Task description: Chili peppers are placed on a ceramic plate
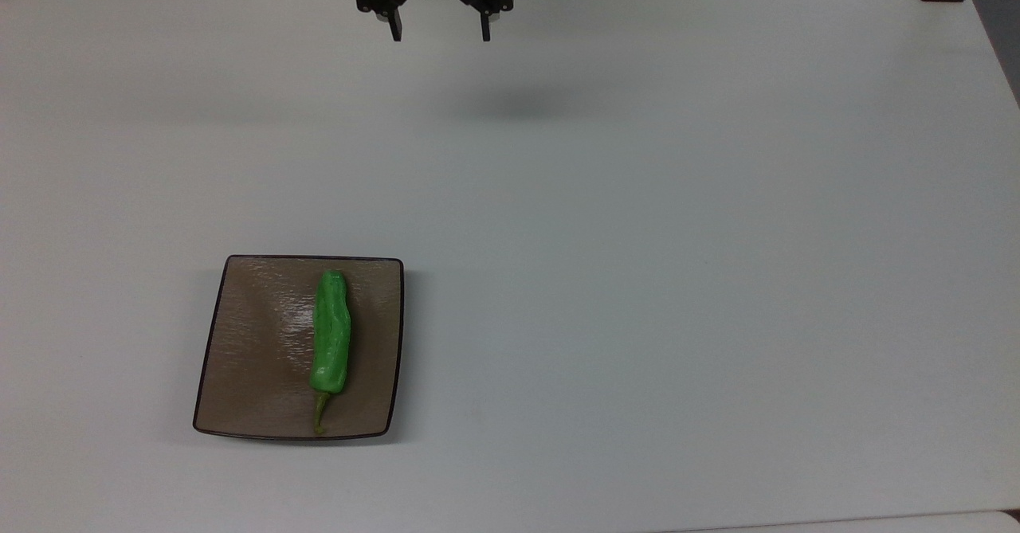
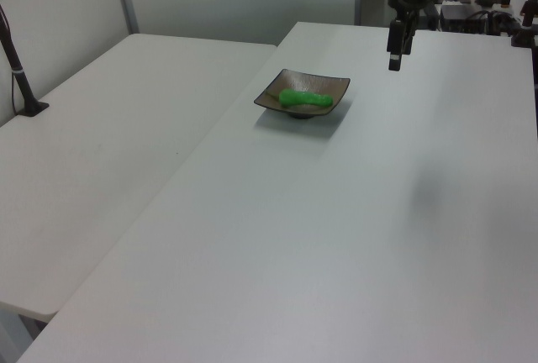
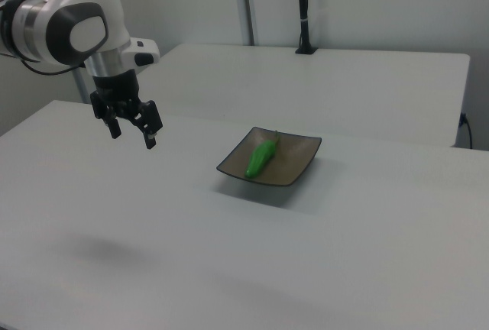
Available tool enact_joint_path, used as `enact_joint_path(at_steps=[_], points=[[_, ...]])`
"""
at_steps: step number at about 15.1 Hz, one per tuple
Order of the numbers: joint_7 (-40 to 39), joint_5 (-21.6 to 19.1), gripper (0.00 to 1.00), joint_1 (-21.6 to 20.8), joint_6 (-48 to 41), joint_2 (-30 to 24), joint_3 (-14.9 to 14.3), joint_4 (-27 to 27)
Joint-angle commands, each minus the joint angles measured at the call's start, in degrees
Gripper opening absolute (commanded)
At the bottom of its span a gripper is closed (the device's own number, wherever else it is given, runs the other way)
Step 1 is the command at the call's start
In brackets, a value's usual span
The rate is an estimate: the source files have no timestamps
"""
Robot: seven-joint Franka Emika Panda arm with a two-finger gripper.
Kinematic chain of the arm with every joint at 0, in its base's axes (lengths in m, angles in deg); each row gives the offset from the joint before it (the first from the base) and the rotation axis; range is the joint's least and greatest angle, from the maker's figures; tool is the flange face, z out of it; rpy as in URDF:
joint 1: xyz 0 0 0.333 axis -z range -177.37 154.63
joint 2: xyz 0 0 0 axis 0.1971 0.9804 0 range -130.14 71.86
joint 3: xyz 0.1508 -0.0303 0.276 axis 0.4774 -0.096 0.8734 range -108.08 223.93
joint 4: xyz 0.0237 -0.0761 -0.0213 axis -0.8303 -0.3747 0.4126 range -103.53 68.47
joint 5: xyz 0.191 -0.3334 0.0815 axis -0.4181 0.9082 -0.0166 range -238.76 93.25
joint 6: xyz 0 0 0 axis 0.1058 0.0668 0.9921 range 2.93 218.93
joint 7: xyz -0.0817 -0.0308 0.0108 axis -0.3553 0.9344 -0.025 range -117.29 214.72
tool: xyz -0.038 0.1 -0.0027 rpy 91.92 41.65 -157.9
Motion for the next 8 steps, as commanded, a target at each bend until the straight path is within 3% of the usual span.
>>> enact_joint_path(at_steps=[1, 4, 6, 8], points=[[-0.09, -1.36, 1.00, -3.14, 1.54, -0.73, -3.96, -1.26], [-2.19, -0.40, 1.00, -3.41, 1.19, -0.38, -4.23, -1.26], [-2.55, 3.19, 1.00, -3.68, 0.75, -0.38, -4.32, -1.43], [-2.81, 3.83, 1.00, -3.42, 0.92, -0.20, -4.32, -1.26]])
